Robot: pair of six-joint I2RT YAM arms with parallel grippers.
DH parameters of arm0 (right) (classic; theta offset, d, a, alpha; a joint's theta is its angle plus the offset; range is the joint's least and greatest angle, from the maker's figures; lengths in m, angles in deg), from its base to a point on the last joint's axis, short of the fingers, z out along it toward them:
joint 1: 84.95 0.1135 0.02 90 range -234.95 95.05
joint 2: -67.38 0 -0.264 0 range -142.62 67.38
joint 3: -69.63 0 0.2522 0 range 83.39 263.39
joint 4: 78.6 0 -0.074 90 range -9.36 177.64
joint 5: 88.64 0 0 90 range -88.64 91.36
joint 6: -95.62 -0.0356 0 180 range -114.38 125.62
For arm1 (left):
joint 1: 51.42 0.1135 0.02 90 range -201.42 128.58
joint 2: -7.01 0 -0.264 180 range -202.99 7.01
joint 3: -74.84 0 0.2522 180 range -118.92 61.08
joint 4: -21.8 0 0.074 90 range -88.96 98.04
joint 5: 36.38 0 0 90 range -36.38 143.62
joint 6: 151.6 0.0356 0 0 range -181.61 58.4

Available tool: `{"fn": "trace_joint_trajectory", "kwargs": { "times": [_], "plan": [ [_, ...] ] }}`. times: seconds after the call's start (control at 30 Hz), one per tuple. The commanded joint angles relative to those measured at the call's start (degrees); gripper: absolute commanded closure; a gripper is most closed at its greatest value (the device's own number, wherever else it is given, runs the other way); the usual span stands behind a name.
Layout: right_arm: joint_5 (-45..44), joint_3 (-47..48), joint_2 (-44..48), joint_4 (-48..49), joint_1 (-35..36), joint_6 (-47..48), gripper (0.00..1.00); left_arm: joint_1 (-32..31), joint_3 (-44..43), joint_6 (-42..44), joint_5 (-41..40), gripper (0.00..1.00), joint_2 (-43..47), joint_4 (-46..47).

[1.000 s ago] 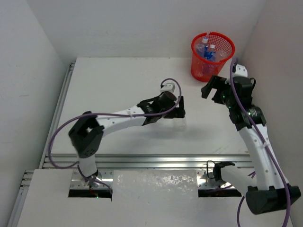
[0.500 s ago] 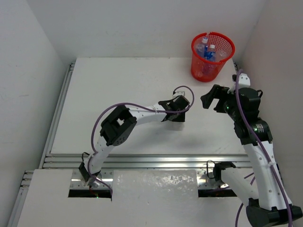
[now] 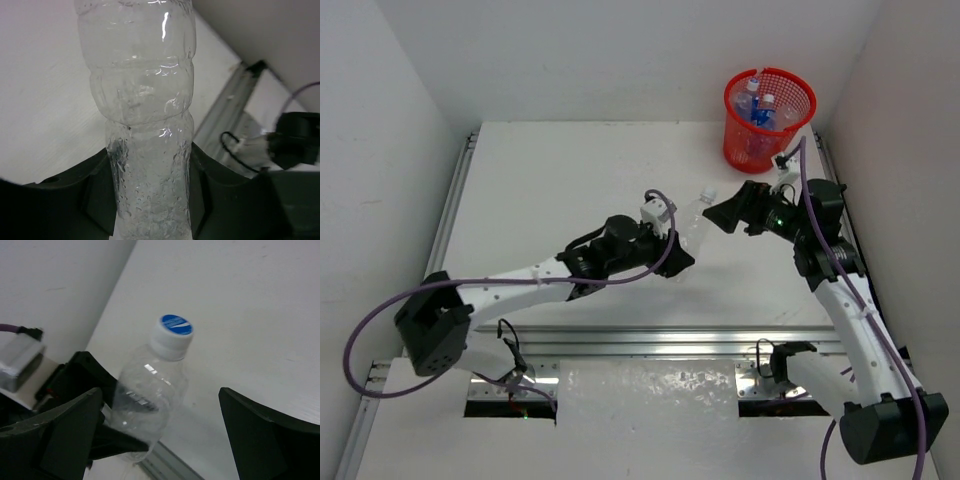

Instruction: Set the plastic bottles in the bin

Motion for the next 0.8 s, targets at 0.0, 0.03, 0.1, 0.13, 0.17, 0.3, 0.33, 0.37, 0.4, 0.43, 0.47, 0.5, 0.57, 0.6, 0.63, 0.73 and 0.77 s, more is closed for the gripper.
{"fn": "trace_joint_trajectory", "kwargs": {
  "times": [0.0, 0.03, 0.1, 0.13, 0.17, 0.3, 0.33, 0.37, 0.4, 0.43, 0.47, 0.5, 0.57, 0.6, 0.63, 0.73, 0.77],
  "plan": [
    [14.9, -0.8, -0.5, 15.0, 1.2, -6.2, 0.01, 0.0, 4.2, 4.7, 14.9, 1.00, 5.9, 18.1],
    [14.9, -0.7, -0.7, 15.8, 1.6, -6.1, 0.01, 0.0, 4.6, 4.5, 15.5, 1.00, 6.8, 18.9],
    [11.8, -0.1, -1.1, 14.4, 3.4, -5.2, 0.01, 0.1, 5.5, 3.7, 16.9, 1.00, 8.4, 21.1],
    [10.9, 0.1, -1.3, 13.2, 3.8, -5.0, 0.01, 0.1, 5.7, 3.5, 18.0, 1.00, 8.8, 22.2],
    [9.5, 0.1, -1.6, 12.4, 4.2, -5.0, 0.01, 0.0, 5.8, 2.9, 18.7, 1.00, 9.3, 24.1],
    [13.3, -0.6, -2.7, 13.9, 4.4, -6.7, 0.22, 0.0, 5.2, 1.9, 21.0, 1.00, 9.2, 27.6],
    [15.3, -1.0, -3.0, 16.9, 4.4, -7.4, 0.46, 0.0, 4.8, 1.8, 20.7, 1.00, 8.9, 27.4],
    [17.3, -1.2, -3.5, 18.2, 4.4, -8.2, 0.62, 0.1, 4.4, 2.2, 20.2, 0.91, 8.3, 26.4],
    [19.7, -1.2, -3.7, 19.0, 4.4, -9.4, 0.77, 0.1, 3.4, 2.5, 19.1, 0.77, 8.1, 25.5],
    [19.8, -1.2, -3.7, 19.7, 4.4, -9.6, 0.88, 0.1, 2.9, 2.8, 16.3, 0.36, 7.9, 24.5],
    [19.4, -0.9, -3.7, 19.1, 4.4, -9.4, 1.00, 0.0, 2.2, 3.0, 13.7, 0.14, 7.8, 20.8],
    [16.2, -0.5, -3.6, 16.3, 4.3, -7.8, 1.00, 0.0, 0.3, 2.9, 7.4, 0.01, 7.8, 18.1],
    [9.7, 2.9, -3.8, 11.3, 4.1, -4.4, 1.00, 0.0, -2.8, 2.2, -1.5, 0.00, 7.8, 4.7],
    [5.6, 4.5, -4.5, 7.0, 3.9, -2.0, 1.00, 0.0, -6.2, 1.0, -12.3, 0.00, 7.8, -0.7],
    [-3.3, 7.5, -5.2, 5.4, 3.2, -1.1, 1.00, 0.0, -7.7, -2.4, -17.9, 0.00, 8.1, -6.6],
    [-16.1, 13.8, -9.8, 1.7, -0.3, -1.0, 1.00, 0.1, -9.6, -8.7, -32.9, 0.00, 11.0, -27.3],
    [-21.9, 15.2, -11.4, 1.8, -1.7, -1.5, 1.00, 0.1, -9.4, -10.0, -35.0, 0.00, 12.4, -33.9]
  ]
}}
